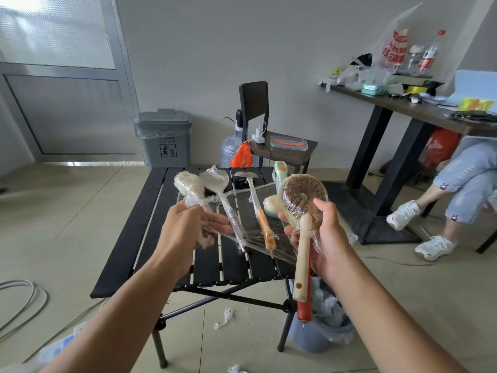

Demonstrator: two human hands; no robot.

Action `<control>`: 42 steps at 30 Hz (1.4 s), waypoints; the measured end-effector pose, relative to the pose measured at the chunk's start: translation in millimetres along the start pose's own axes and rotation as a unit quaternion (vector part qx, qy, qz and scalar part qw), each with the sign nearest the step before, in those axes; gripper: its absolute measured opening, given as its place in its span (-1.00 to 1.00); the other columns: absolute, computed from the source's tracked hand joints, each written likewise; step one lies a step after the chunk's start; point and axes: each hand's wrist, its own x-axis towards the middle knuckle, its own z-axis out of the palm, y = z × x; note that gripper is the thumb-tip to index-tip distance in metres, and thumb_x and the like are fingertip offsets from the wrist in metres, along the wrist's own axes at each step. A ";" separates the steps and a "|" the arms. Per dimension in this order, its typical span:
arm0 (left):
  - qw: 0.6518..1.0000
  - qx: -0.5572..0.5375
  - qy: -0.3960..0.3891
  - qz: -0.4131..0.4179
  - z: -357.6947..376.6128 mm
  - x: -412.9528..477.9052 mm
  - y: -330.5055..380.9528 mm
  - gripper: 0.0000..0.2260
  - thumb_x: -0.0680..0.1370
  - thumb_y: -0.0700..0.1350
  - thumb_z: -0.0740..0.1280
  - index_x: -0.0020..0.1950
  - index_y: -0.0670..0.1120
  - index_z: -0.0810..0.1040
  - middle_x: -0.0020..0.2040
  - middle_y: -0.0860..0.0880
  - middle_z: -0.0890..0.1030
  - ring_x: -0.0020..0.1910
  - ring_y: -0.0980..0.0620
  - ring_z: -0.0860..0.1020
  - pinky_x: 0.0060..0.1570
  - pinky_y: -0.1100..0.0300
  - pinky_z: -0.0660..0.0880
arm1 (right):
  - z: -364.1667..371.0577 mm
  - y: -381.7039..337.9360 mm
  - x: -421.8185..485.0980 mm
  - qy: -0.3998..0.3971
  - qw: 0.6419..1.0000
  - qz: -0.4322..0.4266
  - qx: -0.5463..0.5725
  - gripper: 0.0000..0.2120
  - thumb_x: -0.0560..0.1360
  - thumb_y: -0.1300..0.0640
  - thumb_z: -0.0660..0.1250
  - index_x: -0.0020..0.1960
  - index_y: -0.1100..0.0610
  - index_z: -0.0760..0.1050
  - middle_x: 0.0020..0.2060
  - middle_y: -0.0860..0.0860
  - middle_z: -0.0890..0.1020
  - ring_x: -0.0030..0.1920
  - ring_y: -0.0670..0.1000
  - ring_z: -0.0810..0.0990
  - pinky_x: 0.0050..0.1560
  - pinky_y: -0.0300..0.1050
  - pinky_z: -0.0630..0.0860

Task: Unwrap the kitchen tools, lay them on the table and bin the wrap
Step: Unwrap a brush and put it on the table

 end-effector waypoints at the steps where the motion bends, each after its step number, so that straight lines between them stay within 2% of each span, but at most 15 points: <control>1: 1.000 0.002 -0.004 -0.001 0.6 0.4 0.7 -0.75 0.46 -0.45 0.12 0.07 -0.36 0.48 -0.21 -0.34 0.70 -0.31 -0.23 0.72 -0.54 0.20 0.36 | -1.3 -0.6 1.2 -0.001 1.000 0.001 0.000 -0.46 0.65 -0.17 0.21 0.19 0.30 0.64 0.08 0.30 0.75 -0.30 0.06 0.66 -0.43 -0.20 0.56; 5: 0.997 0.035 -0.056 -0.038 3.5 -3.4 3.0 -0.82 0.49 -0.23 0.14 -0.23 -0.17 0.50 -0.33 -0.19 0.60 -0.39 -0.07 0.62 -0.45 0.18 0.32 | -5.0 3.3 1.2 -0.027 0.999 0.020 -0.019 -0.44 0.56 -0.24 0.32 0.23 0.24 0.65 0.08 0.26 0.75 -0.31 0.04 0.68 -0.39 -0.14 0.60; 7: 0.993 0.082 -0.070 -0.049 7.1 -7.1 0.9 -0.85 0.53 -0.05 0.25 -0.12 -0.12 0.47 -0.39 -0.04 0.50 -0.46 0.04 0.50 -0.34 0.14 0.32 | -4.1 6.5 -1.4 -0.035 0.998 0.017 -0.047 -0.40 0.40 -0.29 0.48 0.22 0.15 0.66 0.06 0.24 0.76 -0.34 0.02 0.69 -0.36 -0.09 0.61; 9: 0.987 0.139 -0.074 -0.033 12.1 -11.2 -2.5 -0.71 0.58 0.09 0.43 -0.08 -0.10 0.48 -0.44 0.05 0.46 -0.50 0.11 0.40 -0.38 0.21 0.33 | -1.7 8.5 -3.5 -0.053 0.996 -0.003 -0.078 -0.48 0.29 -0.26 0.60 0.09 0.07 0.73 0.00 0.20 0.78 -0.36 0.00 0.68 -0.36 -0.10 0.61; 12: 0.980 0.162 -0.113 -0.002 20.3 -17.3 -6.2 -0.59 0.42 0.20 0.57 -0.12 -0.08 0.50 -0.45 0.12 0.50 -0.54 0.21 0.38 -0.40 0.32 0.36 | 3.1 9.1 -7.2 -0.062 0.993 -0.029 -0.095 -0.57 0.26 -0.17 0.65 0.02 0.04 0.76 -0.05 0.16 0.77 -0.35 -0.05 0.67 -0.37 -0.16 0.59; 16: 0.964 0.206 -0.170 -0.016 20.4 -21.1 -13.5 -0.72 0.56 0.08 0.49 -0.02 -0.14 0.63 -0.36 0.10 0.61 -0.44 0.21 0.45 -0.38 0.36 0.41 | 6.1 8.6 -8.7 -0.041 0.991 -0.049 -0.119 -0.43 0.37 -0.15 0.57 0.26 0.15 0.64 0.11 0.27 0.73 -0.31 -0.05 0.67 -0.34 -0.17 0.59; 19: 0.965 0.185 -0.183 -0.023 20.9 -22.8 -16.9 -0.67 0.65 0.10 0.35 -0.11 -0.15 0.59 -0.32 -0.02 0.57 -0.40 0.09 0.48 -0.36 0.25 0.47 | 6.5 7.9 -10.2 -0.038 0.992 -0.055 -0.108 -0.38 0.42 -0.15 0.59 0.34 0.15 0.56 0.13 0.25 0.73 -0.27 0.02 0.71 -0.36 -0.13 0.60; 22: 0.977 0.130 -0.166 -0.026 25.0 -22.0 -19.0 -0.61 0.73 0.05 0.27 -0.10 -0.24 0.61 -0.17 -0.17 0.68 -0.15 -0.17 0.65 0.12 -0.16 0.61 | 6.5 8.4 -11.3 -0.044 0.994 -0.043 -0.092 -0.40 0.47 -0.19 0.51 0.40 0.08 0.52 0.13 0.19 0.75 -0.10 0.13 0.76 -0.31 -0.10 0.64; 23: 0.980 0.094 -0.170 -0.032 26.6 -21.6 -19.6 -0.61 0.74 0.01 0.25 -0.06 -0.27 0.64 -0.10 -0.22 0.71 -0.06 -0.21 0.69 0.22 -0.20 0.62 | 7.0 8.8 -12.1 -0.049 0.994 -0.037 -0.090 -0.42 0.49 -0.20 0.50 0.40 0.06 0.51 0.14 0.21 0.74 -0.06 0.17 0.74 -0.28 -0.09 0.65; 26: 0.976 -0.015 -0.210 -0.060 31.4 -23.3 -17.9 -0.64 0.76 -0.07 0.22 0.10 -0.34 0.66 0.09 -0.30 0.74 0.09 -0.23 0.74 0.03 0.00 0.70 | 9.9 11.1 -13.5 -0.048 0.992 -0.039 -0.109 -0.45 0.53 -0.21 0.47 0.39 0.07 0.52 0.12 0.25 0.74 -0.15 0.11 0.70 -0.31 -0.10 0.62; 28: 0.975 -0.075 -0.199 -0.067 33.0 -22.9 -18.5 -0.69 0.76 -0.13 0.21 0.19 -0.39 0.57 0.13 -0.33 0.72 0.12 -0.26 0.74 -0.01 -0.03 0.71 | 11.6 13.1 -12.5 -0.031 0.990 -0.048 -0.130 -0.49 0.55 -0.22 0.45 0.35 0.08 0.55 0.02 0.20 0.75 -0.25 0.04 0.69 -0.34 -0.12 0.59; 32: 0.986 -0.088 -0.132 -0.060 33.0 -16.6 -27.6 -0.82 0.75 -0.22 0.21 0.13 -0.28 0.57 0.07 -0.33 0.73 -0.01 -0.21 0.76 0.05 -0.11 0.71 | 14.0 16.2 -11.1 0.004 0.988 -0.055 -0.147 -0.56 0.61 -0.20 0.39 0.27 0.13 0.56 -0.14 0.17 0.74 -0.32 0.06 0.67 -0.38 -0.12 0.57; 35: 0.981 -0.114 -0.142 -0.065 35.7 -17.7 -31.7 -0.85 0.73 -0.29 0.19 0.20 -0.23 0.55 -0.09 -0.25 0.70 -0.19 -0.08 0.69 -0.05 0.02 0.68 | 15.0 17.8 -11.5 0.002 0.986 -0.050 -0.156 -0.54 0.62 -0.25 0.33 0.25 0.13 0.55 -0.20 0.21 0.72 -0.32 0.12 0.65 -0.33 -0.06 0.55; 39: 0.982 -0.054 -0.170 -0.069 45.0 -21.6 -34.3 -0.85 0.61 -0.15 0.24 0.00 -0.20 0.55 -0.25 -0.08 0.57 -0.29 0.01 0.53 -0.14 0.11 0.50 | 15.3 22.8 -12.5 -0.010 0.982 -0.039 -0.182 -0.55 0.65 -0.29 0.28 0.29 0.06 0.54 -0.07 0.25 0.75 -0.24 0.15 0.69 -0.29 -0.03 0.62; 42: 0.975 0.011 -0.219 -0.035 48.8 -28.5 -35.0 -0.64 0.58 0.06 0.23 0.04 -0.22 0.62 -0.02 -0.19 0.75 -0.02 -0.24 0.71 0.15 -0.13 0.59 | 13.1 24.5 -12.4 -0.016 0.976 -0.050 -0.213 -0.54 0.65 -0.31 0.25 0.30 0.03 0.53 -0.07 0.23 0.75 -0.23 0.21 0.74 -0.30 -0.03 0.67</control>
